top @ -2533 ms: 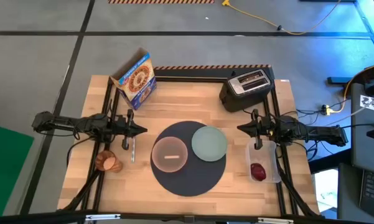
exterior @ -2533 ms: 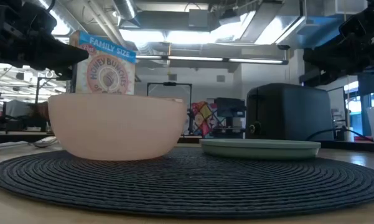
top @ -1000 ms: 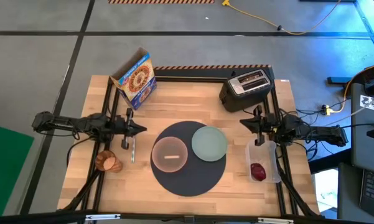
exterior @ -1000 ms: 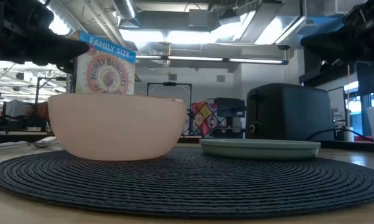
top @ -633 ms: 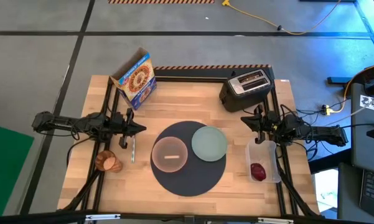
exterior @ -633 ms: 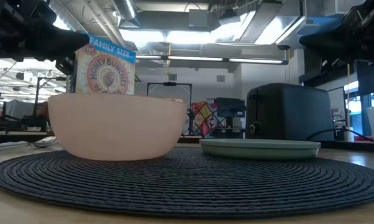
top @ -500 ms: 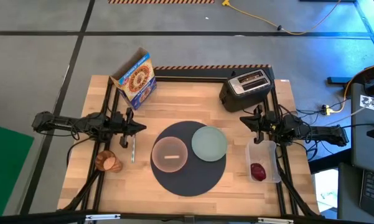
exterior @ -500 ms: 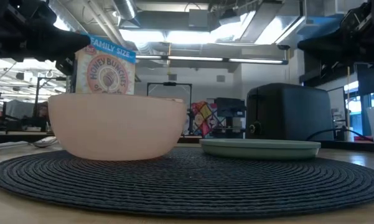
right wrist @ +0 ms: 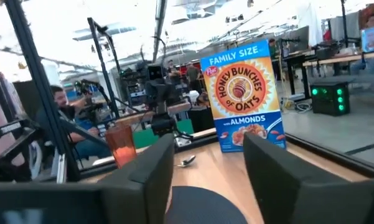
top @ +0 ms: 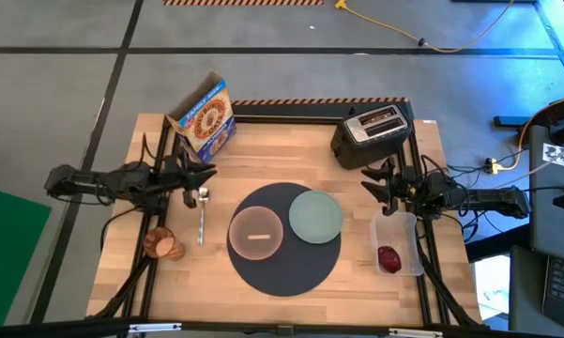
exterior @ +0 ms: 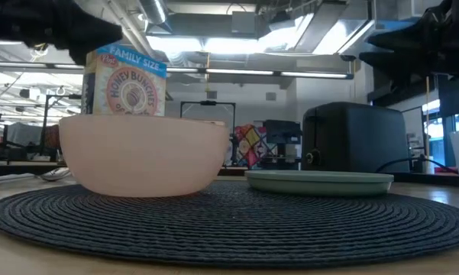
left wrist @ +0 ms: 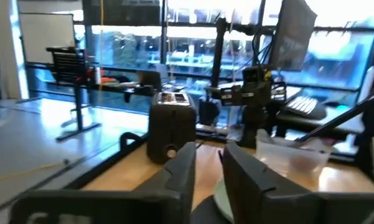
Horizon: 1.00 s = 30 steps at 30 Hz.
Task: Arrange a breakfast setting
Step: Pour the cereal from the box into the orange bowl
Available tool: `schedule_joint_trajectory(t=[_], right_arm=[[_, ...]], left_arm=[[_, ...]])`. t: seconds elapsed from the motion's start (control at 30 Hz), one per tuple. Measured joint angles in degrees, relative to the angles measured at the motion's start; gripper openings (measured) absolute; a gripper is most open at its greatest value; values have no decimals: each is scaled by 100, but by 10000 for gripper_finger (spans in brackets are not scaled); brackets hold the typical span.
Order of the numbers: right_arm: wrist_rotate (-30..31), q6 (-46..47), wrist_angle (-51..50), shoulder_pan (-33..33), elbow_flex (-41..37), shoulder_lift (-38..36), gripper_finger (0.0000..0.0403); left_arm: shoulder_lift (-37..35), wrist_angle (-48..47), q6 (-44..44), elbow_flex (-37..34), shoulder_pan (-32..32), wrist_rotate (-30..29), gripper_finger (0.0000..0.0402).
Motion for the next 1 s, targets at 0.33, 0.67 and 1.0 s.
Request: schedule_joint_trajectory(t=[0.33, 0.67, 1.0], right_arm=[[863, -210, -105, 0, 0, 0, 216], [1266, -769, -105, 0, 0, 0, 216], [1175, -1078, -263, 0, 0, 0, 216]], left_arm=[[1000, -3014, -179, 1994, -1, -803, 159], [1257, -6083, -3241, 2723, -2, -683, 170], [1437, -7603, -5523, 2724, 4, -1174, 170]])
